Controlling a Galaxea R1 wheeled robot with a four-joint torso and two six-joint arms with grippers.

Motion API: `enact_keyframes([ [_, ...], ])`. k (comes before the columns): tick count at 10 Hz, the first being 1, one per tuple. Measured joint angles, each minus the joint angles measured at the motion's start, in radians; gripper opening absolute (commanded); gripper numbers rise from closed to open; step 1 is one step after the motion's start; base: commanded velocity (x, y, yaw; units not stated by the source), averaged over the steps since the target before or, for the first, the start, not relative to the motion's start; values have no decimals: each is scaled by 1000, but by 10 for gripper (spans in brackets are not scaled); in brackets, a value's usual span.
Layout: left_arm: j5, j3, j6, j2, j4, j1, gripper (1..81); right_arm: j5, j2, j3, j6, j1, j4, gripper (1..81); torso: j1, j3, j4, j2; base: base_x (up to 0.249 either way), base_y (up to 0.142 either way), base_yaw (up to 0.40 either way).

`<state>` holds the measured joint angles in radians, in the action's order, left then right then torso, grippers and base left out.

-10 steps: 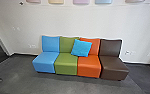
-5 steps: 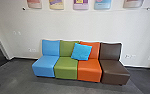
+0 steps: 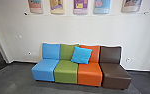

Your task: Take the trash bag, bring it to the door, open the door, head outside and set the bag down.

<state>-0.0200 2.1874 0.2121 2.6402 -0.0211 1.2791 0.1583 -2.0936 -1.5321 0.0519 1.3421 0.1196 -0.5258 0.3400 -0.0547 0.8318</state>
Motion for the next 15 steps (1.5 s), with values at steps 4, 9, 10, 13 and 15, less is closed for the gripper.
enact_keyframes([
  [4, -4, 13, 24, 1, 2, -23, 811, -77, 90, 36, 2, -116, 20, 811, -76, 84, 0, 120, 0, 0, 0],
  [9, -47, 33, 47, 14, 29, -110, 811, -92, 101, 53, 2, -113, 33, 811, -180, 237, 0, 282, 0, 0, 0],
  [10, -60, 33, 47, 13, 42, -121, 811, -96, 104, 63, 2, -117, 33, 811, -197, 244, 0, 306, 0, 0, 0],
  [13, -94, 36, 48, 17, 56, -166, 811, -95, 117, 80, 2, -126, 37, 811, -256, 254, 0, 402, 0, 0, 0],
  [15, -127, 39, 48, 21, 67, -200, 811, -98, 117, 80, 2, -115, 37, 811, -299, 255, 0, 472, 0, 0, 0],
])
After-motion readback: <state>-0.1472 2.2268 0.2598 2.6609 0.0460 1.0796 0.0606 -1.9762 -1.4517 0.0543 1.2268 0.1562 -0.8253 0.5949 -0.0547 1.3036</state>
